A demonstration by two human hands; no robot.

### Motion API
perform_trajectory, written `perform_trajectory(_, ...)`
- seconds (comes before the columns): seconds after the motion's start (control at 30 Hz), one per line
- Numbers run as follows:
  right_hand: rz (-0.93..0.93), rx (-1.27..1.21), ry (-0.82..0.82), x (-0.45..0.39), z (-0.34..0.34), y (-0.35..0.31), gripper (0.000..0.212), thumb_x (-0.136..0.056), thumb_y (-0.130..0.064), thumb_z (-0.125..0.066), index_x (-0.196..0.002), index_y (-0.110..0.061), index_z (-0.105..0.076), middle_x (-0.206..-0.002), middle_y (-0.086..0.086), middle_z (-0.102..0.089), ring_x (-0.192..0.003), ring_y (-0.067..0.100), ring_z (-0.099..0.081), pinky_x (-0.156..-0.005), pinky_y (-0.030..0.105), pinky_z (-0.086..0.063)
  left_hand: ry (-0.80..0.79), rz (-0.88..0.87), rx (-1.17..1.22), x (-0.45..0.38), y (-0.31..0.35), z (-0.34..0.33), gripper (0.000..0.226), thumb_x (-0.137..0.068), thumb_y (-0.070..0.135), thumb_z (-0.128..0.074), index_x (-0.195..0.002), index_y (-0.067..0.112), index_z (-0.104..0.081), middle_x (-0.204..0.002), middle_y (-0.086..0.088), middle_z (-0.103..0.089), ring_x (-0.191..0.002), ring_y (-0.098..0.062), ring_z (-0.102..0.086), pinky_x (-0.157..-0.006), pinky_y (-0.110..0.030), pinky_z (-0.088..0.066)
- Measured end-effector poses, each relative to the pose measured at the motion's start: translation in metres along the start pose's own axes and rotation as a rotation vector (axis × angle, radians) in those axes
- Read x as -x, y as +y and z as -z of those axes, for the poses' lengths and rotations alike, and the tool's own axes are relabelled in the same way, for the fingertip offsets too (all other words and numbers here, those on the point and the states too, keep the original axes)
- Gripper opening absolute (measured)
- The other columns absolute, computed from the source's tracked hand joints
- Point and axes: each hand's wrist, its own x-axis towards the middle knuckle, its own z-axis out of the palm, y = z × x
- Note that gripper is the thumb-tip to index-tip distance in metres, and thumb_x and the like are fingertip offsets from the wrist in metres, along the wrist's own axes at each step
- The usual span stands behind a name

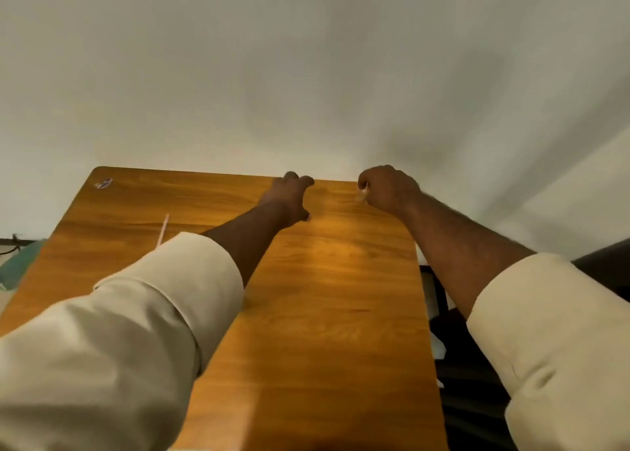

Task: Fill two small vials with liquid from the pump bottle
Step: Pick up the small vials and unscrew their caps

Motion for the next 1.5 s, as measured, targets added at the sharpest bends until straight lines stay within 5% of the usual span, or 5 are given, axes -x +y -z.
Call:
perform_trajectory(0.27,-0.022,-0.210,0.013,-0.023,-0.036,0.102,0.051,-0.085,-0.005,-0.055,-0.131,-0.030,-0.053,-0.134,0.001,-0.054,-0.118,0.025,-0.053,-0.096,0.039,-0.046,-0.209,0.040,-0.065,-0.056,0.059,-0.098,0.087,-0.076,0.024,-0.080,-0.147,0.024,-0.029,-0.148,-0.010,-0.033,-0.133,-0.034,-0.037,-0.099,-0.052,-0.045)
perform_trajectory(0.7,0.061,-0.188,0.075,-0.093,-0.088,0.122,0.061,-0.085,-0.007,-0.066,-0.139,-0.018,-0.042,-0.139,0.005,-0.043,-0.118,0.026,-0.052,-0.091,0.036,-0.049,-0.212,0.200,-0.058,-0.105,0.059,-0.176,0.097,-0.070,0.052,-0.078,-0.144,0.020,-0.025,-0.152,-0.013,-0.023,-0.135,-0.038,-0.030,-0.097,-0.053,-0.043)
perform_trajectory(0.93,0.071,-0.201,0.216,-0.089,-0.086,0.109,0.011,-0.090,-0.022,-0.061,-0.093,-0.011,-0.060,-0.095,0.007,-0.066,-0.088,0.024,-0.062,-0.068,0.026,-0.040,-0.157,0.189,0.022,-0.096,0.054,-0.167,0.096,-0.070,0.048,-0.078,-0.145,0.019,-0.025,-0.154,-0.013,-0.019,-0.141,-0.039,-0.021,-0.104,-0.053,-0.038)
perform_trajectory(1.17,0.129,-0.306,0.147,0.003,-0.081,0.065,0.020,-0.082,-0.034,-0.071,-0.092,-0.018,-0.062,-0.086,-0.003,-0.064,-0.075,0.013,-0.056,-0.056,0.019,-0.037,0.266,0.222,0.472,0.000,0.070,-0.149,0.086,-0.071,0.054,-0.076,-0.142,0.022,-0.039,-0.144,-0.004,-0.045,-0.131,-0.025,-0.041,-0.103,-0.043,-0.042)
perform_trajectory(1.5,0.185,-0.170,0.072,0.102,-0.074,-0.040,0.038,-0.074,-0.057,-0.069,-0.082,-0.021,-0.061,-0.072,-0.005,-0.059,-0.065,0.013,-0.055,-0.052,0.028,-0.043,0.407,0.128,0.652,0.130,0.047,-0.146,0.028,-0.081,0.022,-0.075,-0.108,0.017,-0.069,-0.099,0.000,-0.073,-0.089,-0.016,-0.064,-0.068,-0.024,-0.045)
